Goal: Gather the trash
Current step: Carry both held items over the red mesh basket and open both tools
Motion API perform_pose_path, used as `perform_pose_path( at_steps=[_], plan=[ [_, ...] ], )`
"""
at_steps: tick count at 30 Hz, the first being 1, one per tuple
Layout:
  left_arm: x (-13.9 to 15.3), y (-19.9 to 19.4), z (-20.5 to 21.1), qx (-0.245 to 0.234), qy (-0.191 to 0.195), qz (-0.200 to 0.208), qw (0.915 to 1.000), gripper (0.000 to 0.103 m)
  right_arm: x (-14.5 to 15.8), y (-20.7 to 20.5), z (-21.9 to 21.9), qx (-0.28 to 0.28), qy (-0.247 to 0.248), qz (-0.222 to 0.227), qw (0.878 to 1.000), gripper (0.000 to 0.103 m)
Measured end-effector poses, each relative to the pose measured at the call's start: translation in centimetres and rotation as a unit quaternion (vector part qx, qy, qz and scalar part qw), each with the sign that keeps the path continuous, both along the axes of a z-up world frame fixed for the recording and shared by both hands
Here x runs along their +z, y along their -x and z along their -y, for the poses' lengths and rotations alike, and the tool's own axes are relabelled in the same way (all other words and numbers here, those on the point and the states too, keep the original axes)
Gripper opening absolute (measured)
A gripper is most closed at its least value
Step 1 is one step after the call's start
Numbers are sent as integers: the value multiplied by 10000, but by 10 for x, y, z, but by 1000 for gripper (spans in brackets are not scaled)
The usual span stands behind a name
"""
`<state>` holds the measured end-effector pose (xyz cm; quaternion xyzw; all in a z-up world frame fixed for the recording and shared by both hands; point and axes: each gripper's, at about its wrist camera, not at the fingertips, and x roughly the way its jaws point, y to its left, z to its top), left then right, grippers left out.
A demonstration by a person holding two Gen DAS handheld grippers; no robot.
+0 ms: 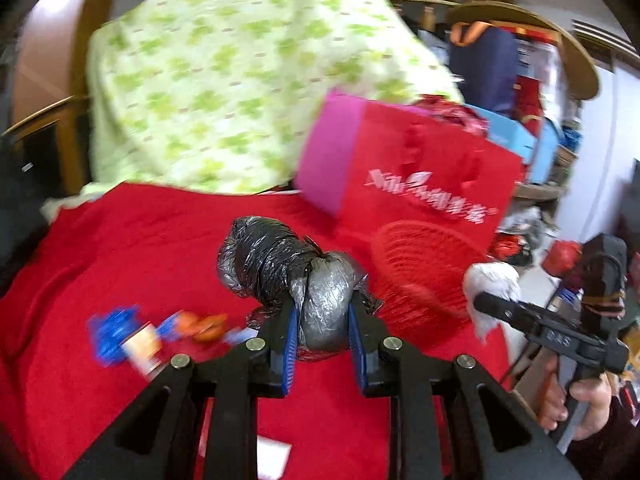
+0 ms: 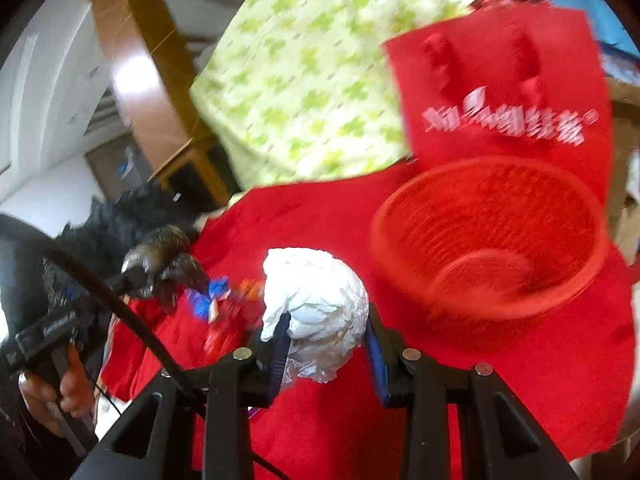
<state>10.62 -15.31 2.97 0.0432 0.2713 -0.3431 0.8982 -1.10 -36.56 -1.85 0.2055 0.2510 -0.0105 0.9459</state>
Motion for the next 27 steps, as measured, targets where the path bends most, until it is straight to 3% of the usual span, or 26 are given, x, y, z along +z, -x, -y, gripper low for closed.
perform_pose_path(
  at_steps=[5, 14, 15, 17, 18, 19, 23, 27],
  plan=[
    [13, -6, 77, -666, 65, -132, 9977, 25, 17, 2, 66, -551, -142, 44, 9984, 38],
    [-24, -25, 193, -1076, -376, -498, 9922, 27, 1, 2, 140, -874, -528, -15, 9948, 40],
    [-30, -27, 198, -1059, -442, -549, 9919, 29, -2, -1, 143, -841, -557, -53, 9949, 40],
    [-40, -31, 204, -995, -590, -645, 9912, 43, -9, -5, 148, -761, -681, -161, 9946, 43],
    [-44, -32, 203, -938, -632, -666, 9913, 56, -12, -8, 152, -749, -744, -193, 9942, 57],
    [-46, -32, 201, -886, -624, -637, 9921, 62, -13, -7, 153, -765, -803, -162, 9937, 67],
    [-39, -27, 186, -770, -599, -448, 9942, 62, -11, -3, 152, -822, -724, 66, 9940, 68],
    [-25, -13, 139, -537, -577, -92, 9968, 62, 2, 13, 136, -784, -620, 366, 9943, 68]
  ],
)
